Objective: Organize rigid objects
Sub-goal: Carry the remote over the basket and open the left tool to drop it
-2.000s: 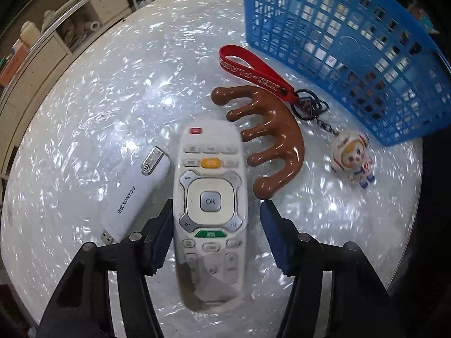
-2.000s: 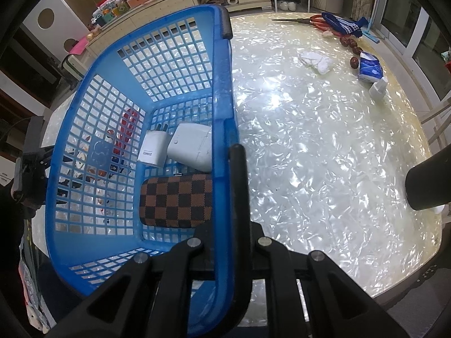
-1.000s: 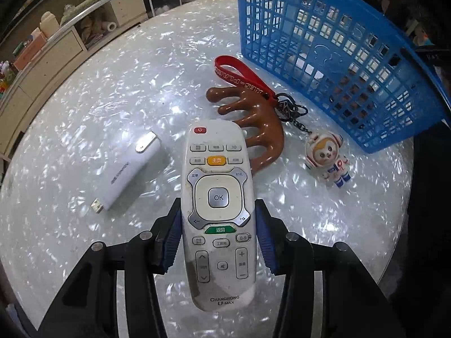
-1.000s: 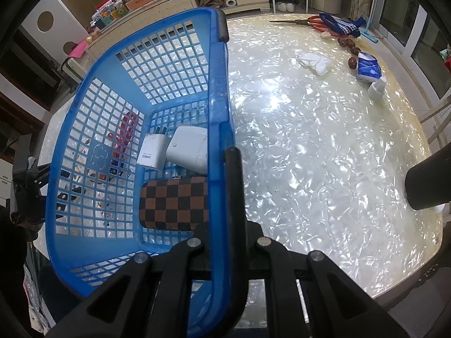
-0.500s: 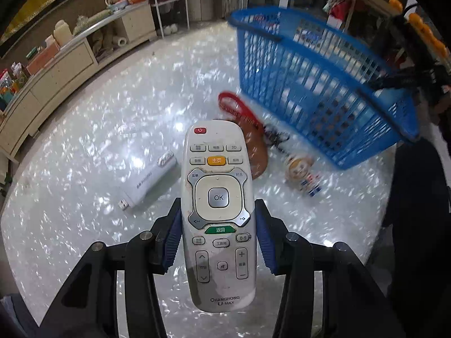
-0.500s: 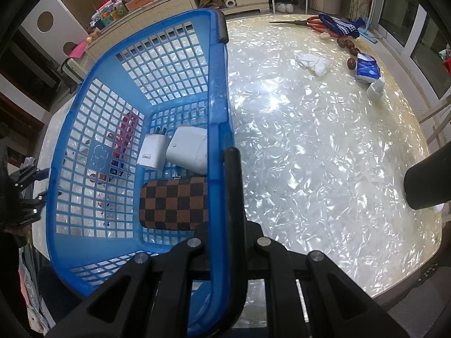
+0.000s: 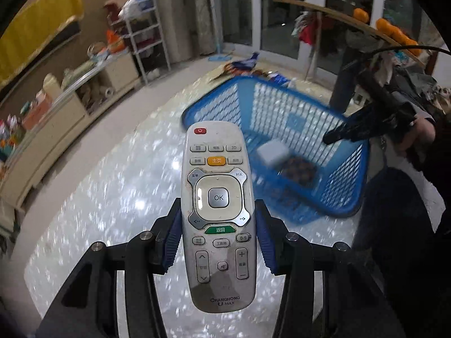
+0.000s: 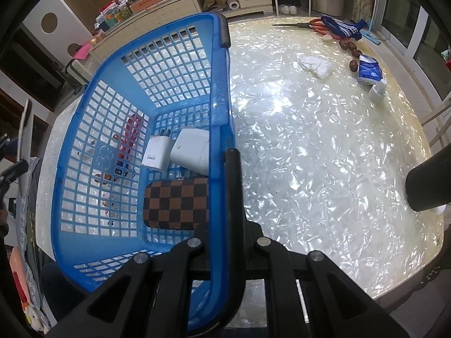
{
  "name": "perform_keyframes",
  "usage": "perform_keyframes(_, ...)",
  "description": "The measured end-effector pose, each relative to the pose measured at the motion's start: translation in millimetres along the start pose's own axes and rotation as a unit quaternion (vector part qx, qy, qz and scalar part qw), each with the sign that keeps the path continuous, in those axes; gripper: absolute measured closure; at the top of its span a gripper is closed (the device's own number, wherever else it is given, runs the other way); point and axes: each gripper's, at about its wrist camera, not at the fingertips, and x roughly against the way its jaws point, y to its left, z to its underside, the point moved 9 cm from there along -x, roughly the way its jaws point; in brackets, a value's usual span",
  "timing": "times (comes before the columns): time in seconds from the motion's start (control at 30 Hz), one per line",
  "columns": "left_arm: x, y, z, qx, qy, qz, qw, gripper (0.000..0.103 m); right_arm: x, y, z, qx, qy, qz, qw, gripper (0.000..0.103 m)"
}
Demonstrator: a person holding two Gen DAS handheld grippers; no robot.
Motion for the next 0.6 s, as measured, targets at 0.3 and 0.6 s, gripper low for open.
perform_keyframes(0.3, -30, -52, -50, -0.039, -0.022, 0.044, 0.9981, 0.051, 0, 0, -1, 0.000, -0.001, -0.002, 1.000, 0.094)
perform_keyframes(0.6, -68, -83, -57, -0.074, 0.000, 0.068, 0.9950, 0.051, -1, 0, -3, -0.002, -0.001, -0.003, 1.000, 0.094)
